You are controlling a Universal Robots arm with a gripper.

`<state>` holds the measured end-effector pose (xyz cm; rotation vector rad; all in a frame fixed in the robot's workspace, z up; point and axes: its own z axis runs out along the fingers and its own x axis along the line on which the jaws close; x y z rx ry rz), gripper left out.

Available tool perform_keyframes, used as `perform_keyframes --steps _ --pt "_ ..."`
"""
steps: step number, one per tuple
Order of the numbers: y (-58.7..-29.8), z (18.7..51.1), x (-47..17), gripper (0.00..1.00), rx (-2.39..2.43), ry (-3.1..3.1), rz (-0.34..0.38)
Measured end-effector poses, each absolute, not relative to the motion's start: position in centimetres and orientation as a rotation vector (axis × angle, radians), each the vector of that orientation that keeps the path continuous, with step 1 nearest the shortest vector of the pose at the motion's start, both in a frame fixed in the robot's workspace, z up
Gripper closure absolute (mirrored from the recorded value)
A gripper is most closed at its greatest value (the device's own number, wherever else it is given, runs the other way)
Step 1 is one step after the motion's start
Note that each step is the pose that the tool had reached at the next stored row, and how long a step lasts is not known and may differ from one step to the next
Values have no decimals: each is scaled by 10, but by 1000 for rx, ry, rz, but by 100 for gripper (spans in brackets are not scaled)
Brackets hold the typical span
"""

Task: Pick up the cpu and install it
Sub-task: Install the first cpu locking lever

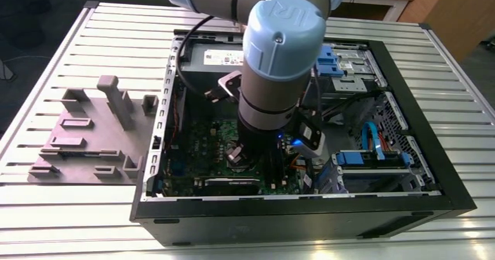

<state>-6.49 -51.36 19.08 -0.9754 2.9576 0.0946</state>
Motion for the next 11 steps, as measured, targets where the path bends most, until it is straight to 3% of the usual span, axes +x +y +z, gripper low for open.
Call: perform_keyframes --steps 11 --pt "-514 190 -61 90 -976 2957 95"
